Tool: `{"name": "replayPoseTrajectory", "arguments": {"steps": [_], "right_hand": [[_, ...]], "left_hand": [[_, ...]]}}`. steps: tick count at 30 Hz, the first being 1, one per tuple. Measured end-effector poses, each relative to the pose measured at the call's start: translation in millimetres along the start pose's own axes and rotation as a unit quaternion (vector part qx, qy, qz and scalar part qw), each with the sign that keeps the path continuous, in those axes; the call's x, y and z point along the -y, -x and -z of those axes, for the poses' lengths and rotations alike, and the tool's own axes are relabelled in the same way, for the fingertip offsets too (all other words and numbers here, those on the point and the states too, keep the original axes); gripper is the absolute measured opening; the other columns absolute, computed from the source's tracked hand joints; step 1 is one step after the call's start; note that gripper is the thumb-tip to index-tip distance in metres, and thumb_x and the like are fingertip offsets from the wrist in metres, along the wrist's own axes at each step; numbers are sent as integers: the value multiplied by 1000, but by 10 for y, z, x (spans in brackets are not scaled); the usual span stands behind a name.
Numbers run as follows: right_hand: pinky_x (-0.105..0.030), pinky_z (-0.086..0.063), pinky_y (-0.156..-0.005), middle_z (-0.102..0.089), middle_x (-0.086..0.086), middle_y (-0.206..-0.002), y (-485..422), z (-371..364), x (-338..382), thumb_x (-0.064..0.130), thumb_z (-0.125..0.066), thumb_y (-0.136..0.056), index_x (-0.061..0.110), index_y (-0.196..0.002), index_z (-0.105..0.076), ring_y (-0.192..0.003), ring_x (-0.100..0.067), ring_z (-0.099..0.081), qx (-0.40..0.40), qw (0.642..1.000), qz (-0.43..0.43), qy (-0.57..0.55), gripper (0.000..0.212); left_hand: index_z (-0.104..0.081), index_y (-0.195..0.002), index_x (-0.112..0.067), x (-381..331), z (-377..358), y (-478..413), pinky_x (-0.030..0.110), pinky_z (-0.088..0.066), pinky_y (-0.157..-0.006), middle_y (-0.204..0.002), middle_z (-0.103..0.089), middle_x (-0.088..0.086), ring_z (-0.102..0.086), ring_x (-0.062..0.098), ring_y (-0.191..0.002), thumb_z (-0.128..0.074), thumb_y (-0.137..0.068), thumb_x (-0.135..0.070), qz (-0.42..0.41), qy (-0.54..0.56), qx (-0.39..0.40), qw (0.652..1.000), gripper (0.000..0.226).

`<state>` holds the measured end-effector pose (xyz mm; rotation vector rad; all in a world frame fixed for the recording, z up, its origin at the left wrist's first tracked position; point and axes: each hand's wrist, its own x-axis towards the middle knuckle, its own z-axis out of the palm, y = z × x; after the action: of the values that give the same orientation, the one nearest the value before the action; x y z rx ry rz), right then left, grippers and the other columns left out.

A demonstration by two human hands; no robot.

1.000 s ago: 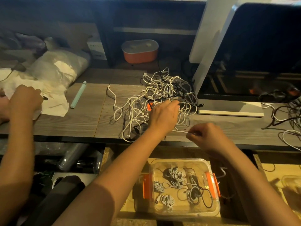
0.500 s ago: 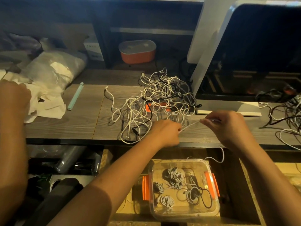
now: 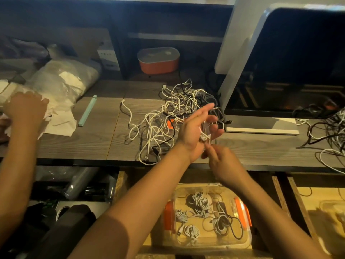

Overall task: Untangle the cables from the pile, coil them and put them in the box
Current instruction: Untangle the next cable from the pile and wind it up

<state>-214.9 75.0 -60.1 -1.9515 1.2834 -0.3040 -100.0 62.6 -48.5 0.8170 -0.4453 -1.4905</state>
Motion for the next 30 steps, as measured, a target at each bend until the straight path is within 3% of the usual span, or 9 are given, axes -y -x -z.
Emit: {"name": "replayPoseTrajectory", "arguments": {"steps": [5, 8, 10, 15, 22, 25, 27, 28, 30], "right_hand": [[-34, -51, -74, -64, 1, -94, -17, -26, 64, 22, -48, -97, 17, -109, -60, -81, -14, -59, 25, 999, 16, 34, 17], [-26, -47, -66, -65, 2, -87, -21, 68, 76, 22, -50, -97, 15, -101, -65, -73, -11, -58, 30, 998, 22, 57, 17], [-26, -44, -61, -64, 0, -77, -23, 142, 64, 25, -51, -96, 14, -94, -67, -66, -10, -55, 38, 996, 19, 74, 20], [-27, -50, -69, -62, 9, -78, -65, 398, 14, 33, -60, -90, 20, -94, -71, -73, -4, -56, -16, 990, 24, 135, 17], [-20, -45, -62, -59, 14, -75, -74, 662, -115, 30, -64, -85, 19, -94, -71, -74, -5, -56, -39, 993, 16, 106, 16], [-29, -49, -66, -61, 12, -76, -84, 659, -162, 32, -63, -85, 20, -94, -72, -75, -6, -56, -62, 993, 26, 97, 17], [-32, -50, -70, -61, 11, -79, -89, 642, -203, 29, -61, -86, 19, -96, -71, -78, -7, -56, -72, 994, 27, 79, 17], [-29, -49, -70, -60, 12, -80, -87, 626, -228, 27, -60, -88, 18, -98, -70, -79, -6, -55, -83, 994, 24, 61, 17], [-27, -48, -69, -59, 13, -80, -75, 579, -277, 25, -58, -90, 19, -98, -69, -79, -7, -55, -119, 993, 11, 10, 14]], "left_hand": [[-52, -132, -14, 61, -81, -117, 16, -34, -47, -67, -48, -6, -41, 0, -48, -38, -101, -14, -106, -276, -97, 950, 34], [-51, -134, -15, 79, 3, -136, 14, -45, -66, -101, -68, 3, -59, -4, -81, -41, -100, -17, -248, -537, -135, 794, 35], [-51, -134, -14, 25, 140, -184, 31, -49, -78, -121, -64, 7, -62, 19, -100, -41, -100, -17, -275, -665, -137, 681, 36], [-53, -129, -16, -50, 146, -249, 36, -45, -79, -121, -62, 8, -58, 29, -106, -38, -100, -36, -174, -800, -77, 570, 38], [-58, -125, -22, 69, 349, -152, 38, -44, -89, -124, -60, 4, -53, 23, -115, -33, -90, -65, -54, -745, 56, 663, 61], [-52, -130, -24, 129, 329, -86, 34, -40, -92, -131, -54, 2, -47, 19, -118, -56, -85, -56, -11, -771, 130, 624, 55], [-54, -128, -23, 169, 321, -78, 26, -43, -75, -125, -57, 4, -53, 18, -101, -62, -87, -30, 7, -781, 158, 604, 43], [-56, -126, -22, 188, 311, -76, 25, -42, -66, -120, -59, 7, -54, 16, -86, -58, -89, -18, 21, -765, 157, 624, 38], [-56, -127, -15, 212, 257, -67, 26, -45, -63, -113, -62, 13, -52, 14, -72, -49, -93, -7, 61, -648, 126, 748, 35]]}}
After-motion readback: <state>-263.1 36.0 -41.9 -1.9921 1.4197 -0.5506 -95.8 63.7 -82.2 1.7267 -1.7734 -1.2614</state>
